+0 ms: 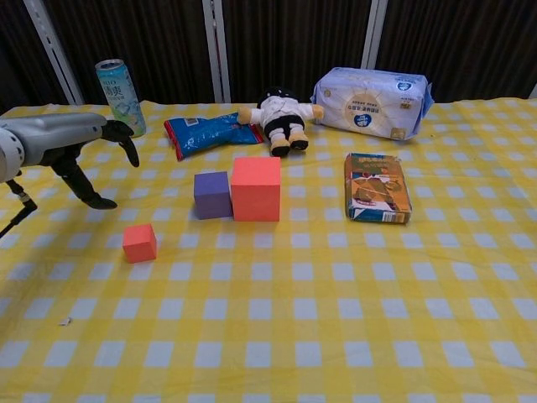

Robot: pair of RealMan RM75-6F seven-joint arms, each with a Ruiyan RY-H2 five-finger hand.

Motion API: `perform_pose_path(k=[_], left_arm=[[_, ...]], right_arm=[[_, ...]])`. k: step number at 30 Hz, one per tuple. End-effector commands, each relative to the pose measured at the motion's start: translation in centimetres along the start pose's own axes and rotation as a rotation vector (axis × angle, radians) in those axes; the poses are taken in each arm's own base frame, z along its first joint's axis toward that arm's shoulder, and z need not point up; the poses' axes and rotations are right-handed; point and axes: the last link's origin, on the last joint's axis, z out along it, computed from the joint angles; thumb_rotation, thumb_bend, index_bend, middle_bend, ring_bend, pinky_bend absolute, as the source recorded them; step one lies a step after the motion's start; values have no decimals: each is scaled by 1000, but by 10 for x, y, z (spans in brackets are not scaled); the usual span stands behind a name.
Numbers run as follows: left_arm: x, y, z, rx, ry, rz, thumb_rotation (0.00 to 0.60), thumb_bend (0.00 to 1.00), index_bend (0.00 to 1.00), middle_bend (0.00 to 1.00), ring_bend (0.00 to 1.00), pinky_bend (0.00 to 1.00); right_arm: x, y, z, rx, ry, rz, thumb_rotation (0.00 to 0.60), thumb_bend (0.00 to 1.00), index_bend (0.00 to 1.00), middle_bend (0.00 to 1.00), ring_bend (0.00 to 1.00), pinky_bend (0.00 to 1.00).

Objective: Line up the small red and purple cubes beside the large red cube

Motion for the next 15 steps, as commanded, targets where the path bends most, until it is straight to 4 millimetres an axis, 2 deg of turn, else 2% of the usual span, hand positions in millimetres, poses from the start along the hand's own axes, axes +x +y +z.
perform_pose_path(k=[1,8,15], left_arm=[[-5,-6,-6,8,-9,4,600,250,281,0,0,0],[-19,-11,-14,25,-31,12,600,249,288,0,0,0],[-33,1,-18,25,-42,13,600,250,316,0,0,0]], right_arm=[[0,0,0,1,0,-1,600,344,0,0,0,0],[-1,-1,0,3,-2,-3,600,344,0,0,0,0],[-1,-1,-1,7,2,-4,600,345,0,0,0,0]])
